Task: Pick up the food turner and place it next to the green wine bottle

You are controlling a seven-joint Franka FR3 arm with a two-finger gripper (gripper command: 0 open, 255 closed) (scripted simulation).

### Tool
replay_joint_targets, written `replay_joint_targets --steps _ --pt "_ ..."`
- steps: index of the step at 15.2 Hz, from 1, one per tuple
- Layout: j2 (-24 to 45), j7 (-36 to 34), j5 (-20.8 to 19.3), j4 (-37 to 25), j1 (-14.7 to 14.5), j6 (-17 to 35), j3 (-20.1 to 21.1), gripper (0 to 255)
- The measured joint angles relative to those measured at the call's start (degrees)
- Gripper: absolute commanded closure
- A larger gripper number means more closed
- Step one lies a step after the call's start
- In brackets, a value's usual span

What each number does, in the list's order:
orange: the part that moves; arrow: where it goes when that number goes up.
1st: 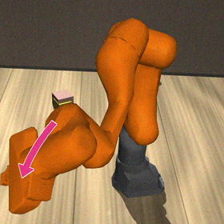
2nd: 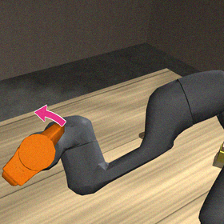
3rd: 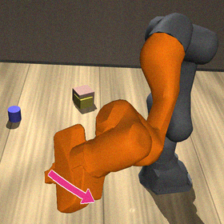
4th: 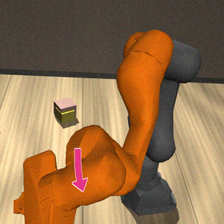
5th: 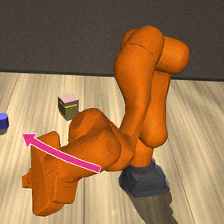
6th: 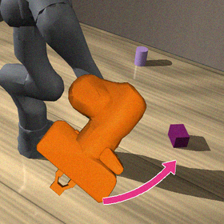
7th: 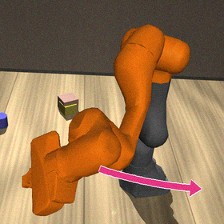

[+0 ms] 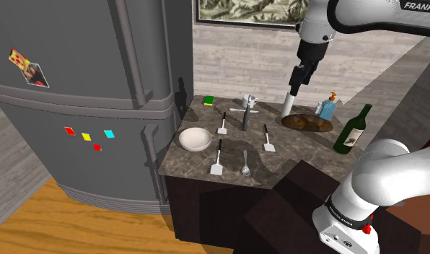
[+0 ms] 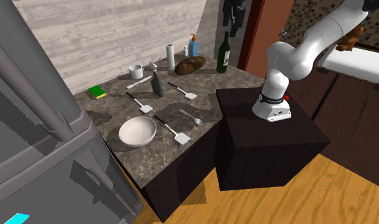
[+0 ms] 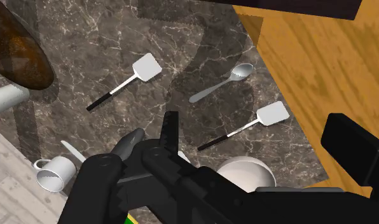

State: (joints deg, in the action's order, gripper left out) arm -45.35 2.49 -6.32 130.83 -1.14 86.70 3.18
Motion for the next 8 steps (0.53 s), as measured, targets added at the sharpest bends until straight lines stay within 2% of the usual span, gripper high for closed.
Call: replay_joint_targets --steps 3,8 --pt "0.64 -2.07 0.64 1.7 0.3 2.22 0.69 0" --pt "4.42 -10.1 2.85 7.06 1.43 11.16 3.42 0"
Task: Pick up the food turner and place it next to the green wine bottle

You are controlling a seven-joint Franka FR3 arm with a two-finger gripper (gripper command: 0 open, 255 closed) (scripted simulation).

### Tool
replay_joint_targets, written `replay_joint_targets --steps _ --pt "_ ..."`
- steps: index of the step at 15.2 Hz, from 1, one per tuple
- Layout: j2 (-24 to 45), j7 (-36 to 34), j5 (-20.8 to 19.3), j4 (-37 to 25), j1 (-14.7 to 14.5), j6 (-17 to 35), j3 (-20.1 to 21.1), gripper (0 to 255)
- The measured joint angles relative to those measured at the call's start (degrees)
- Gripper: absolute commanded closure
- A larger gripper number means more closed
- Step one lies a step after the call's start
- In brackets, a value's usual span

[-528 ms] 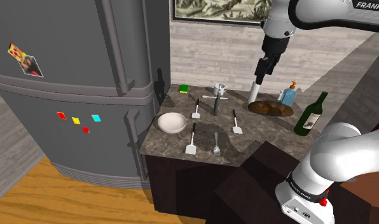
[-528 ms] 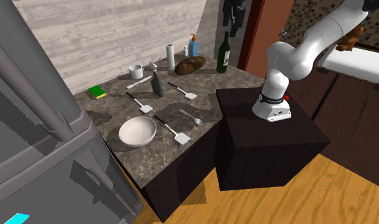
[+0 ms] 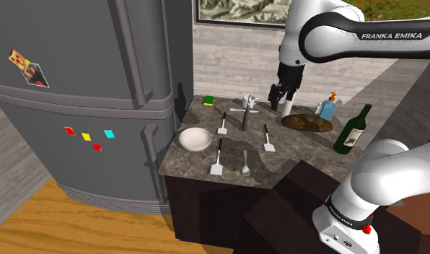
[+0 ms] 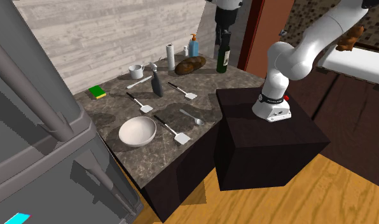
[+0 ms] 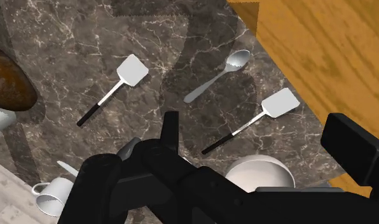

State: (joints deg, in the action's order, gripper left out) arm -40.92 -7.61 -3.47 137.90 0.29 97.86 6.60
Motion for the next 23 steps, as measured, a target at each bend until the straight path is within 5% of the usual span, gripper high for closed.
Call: replay_joint_targets --steps 12,23 --pt "17.5 -20.18 2.61 5.82 3.53 23.33 7.08 0" --pt "42.86 -41.36 -4.6 -0.55 7.27 41.95 10.44 0"
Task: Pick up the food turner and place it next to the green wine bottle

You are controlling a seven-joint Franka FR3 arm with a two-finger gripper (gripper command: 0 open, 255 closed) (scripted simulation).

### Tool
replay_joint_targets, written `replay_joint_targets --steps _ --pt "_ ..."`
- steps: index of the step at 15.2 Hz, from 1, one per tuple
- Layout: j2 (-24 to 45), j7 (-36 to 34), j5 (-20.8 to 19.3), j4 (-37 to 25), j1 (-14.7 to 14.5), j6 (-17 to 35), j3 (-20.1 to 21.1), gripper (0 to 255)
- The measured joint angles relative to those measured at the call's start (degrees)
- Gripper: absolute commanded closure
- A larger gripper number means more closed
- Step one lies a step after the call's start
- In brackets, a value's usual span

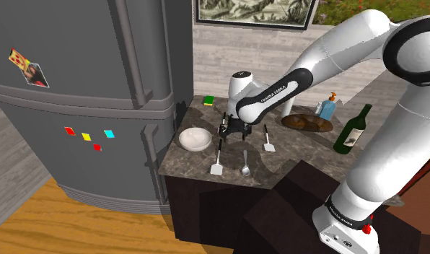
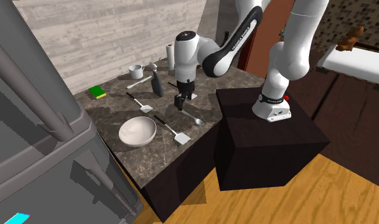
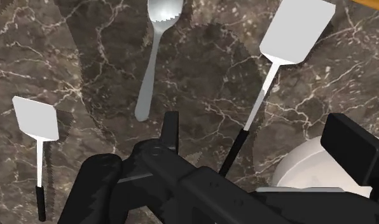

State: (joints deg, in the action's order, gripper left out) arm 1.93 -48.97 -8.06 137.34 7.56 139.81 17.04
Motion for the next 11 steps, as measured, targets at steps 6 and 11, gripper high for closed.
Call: replay_joint_targets --steps 6,11 --pt "14.46 -11.75 -6.02 -8.15 -1.25 6.05 -2.48 0" --pt "25.82 -18.99 -8.47 -16.29 -3.5 9.61 -5.91 0"
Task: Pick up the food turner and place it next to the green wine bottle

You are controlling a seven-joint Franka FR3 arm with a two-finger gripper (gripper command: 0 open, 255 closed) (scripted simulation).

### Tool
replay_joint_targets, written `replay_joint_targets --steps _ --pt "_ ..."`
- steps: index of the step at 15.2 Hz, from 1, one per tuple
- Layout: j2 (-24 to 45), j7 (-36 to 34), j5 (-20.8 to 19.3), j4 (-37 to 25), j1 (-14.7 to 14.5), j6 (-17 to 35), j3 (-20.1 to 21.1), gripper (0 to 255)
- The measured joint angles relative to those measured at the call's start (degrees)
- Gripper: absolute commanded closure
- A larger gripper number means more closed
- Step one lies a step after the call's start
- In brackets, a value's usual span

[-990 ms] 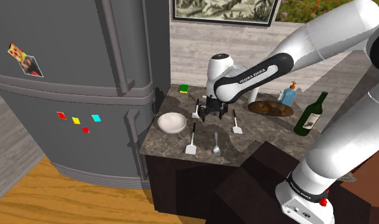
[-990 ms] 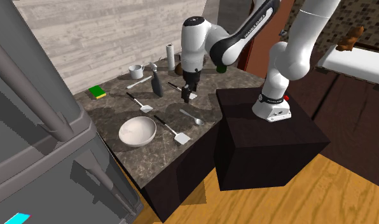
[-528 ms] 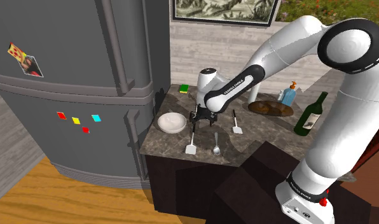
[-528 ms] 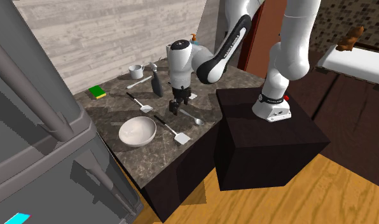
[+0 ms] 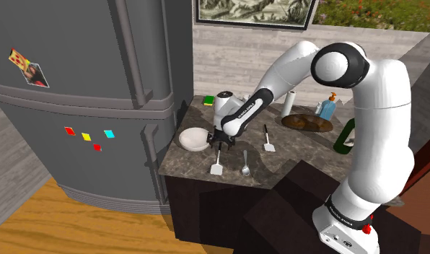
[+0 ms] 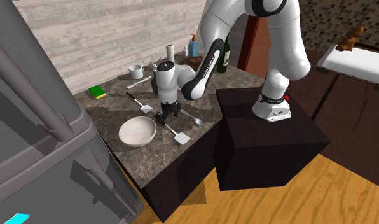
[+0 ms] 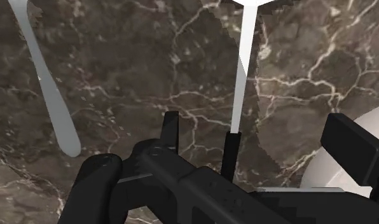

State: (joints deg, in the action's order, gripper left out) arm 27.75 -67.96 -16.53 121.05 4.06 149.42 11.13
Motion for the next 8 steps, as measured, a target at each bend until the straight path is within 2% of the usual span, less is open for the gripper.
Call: replay_joint_targets --steps 8 --pt "6.76 -2.23 -1.77 -3.03 -1.37 3.86 -2.17 0"
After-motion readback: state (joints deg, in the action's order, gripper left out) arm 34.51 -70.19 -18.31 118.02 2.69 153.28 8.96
